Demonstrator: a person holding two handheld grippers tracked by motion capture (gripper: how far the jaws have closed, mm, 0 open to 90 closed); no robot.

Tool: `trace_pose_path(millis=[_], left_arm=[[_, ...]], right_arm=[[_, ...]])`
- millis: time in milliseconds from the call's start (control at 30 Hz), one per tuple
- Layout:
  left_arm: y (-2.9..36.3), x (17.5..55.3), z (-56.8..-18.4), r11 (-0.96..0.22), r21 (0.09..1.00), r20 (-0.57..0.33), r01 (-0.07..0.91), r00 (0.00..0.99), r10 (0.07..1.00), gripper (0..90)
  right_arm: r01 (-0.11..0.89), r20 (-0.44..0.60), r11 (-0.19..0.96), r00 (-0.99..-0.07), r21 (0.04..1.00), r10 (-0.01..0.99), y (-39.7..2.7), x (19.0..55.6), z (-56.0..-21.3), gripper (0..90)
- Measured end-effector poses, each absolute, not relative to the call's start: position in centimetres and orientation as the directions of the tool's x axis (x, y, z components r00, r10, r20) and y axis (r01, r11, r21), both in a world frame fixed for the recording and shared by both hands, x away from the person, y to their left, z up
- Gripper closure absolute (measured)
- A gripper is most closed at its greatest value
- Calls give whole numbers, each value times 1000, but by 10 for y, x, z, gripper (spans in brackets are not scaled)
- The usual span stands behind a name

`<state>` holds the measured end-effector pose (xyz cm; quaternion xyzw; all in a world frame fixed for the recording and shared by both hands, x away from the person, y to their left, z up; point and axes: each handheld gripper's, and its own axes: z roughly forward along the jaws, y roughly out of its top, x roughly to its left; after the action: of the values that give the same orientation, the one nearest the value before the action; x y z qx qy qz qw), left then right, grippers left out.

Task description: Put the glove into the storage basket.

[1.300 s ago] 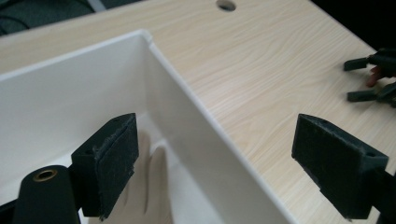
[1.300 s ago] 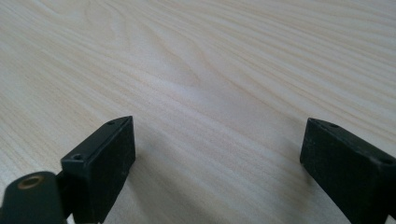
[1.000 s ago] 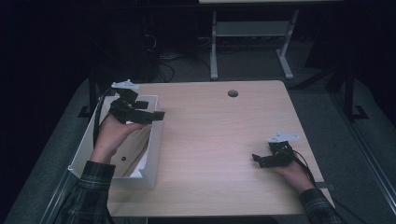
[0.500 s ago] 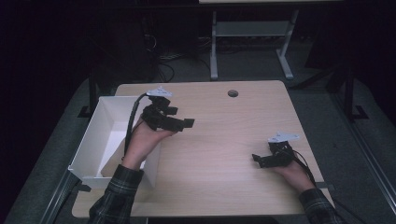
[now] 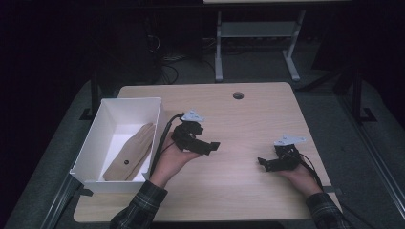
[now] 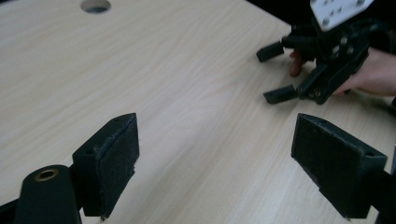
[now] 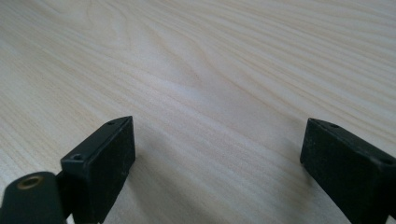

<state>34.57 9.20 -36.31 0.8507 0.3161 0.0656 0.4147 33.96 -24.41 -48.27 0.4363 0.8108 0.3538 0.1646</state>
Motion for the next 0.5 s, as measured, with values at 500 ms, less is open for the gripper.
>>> trace_pose_path(millis=[500], left_arm=[[81, 335, -428, -546, 719, -99, 430, 841, 532, 145]], right_arm=[[591, 42, 369, -565, 717, 824, -244, 340, -483, 98]])
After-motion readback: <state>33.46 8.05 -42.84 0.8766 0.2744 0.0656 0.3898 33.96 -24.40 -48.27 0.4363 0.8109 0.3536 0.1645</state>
